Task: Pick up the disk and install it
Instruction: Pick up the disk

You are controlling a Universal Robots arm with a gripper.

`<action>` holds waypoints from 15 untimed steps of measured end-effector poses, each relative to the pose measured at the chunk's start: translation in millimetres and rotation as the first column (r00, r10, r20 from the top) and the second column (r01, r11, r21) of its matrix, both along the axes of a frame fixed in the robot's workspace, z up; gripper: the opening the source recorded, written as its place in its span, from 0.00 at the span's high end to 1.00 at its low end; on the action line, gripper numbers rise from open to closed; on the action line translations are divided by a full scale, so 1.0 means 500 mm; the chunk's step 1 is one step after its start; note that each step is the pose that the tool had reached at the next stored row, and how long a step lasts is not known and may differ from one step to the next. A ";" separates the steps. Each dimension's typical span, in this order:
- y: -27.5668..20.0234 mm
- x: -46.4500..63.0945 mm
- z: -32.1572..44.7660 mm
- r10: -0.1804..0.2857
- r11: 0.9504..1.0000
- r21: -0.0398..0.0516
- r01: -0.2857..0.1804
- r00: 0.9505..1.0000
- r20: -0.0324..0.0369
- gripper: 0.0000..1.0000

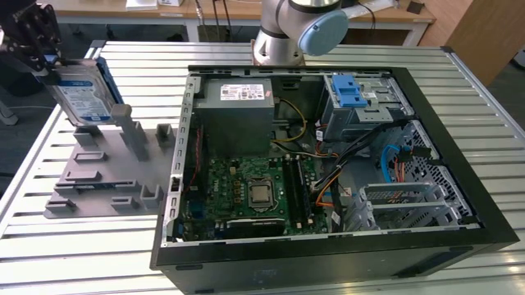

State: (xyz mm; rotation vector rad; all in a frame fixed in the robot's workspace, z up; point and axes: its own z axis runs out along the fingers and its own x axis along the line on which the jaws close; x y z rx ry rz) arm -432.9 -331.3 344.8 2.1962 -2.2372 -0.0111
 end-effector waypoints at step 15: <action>0.0000 0.000 0.024 0.000 1.000 0.010 0.000 1.000 0.000 0.64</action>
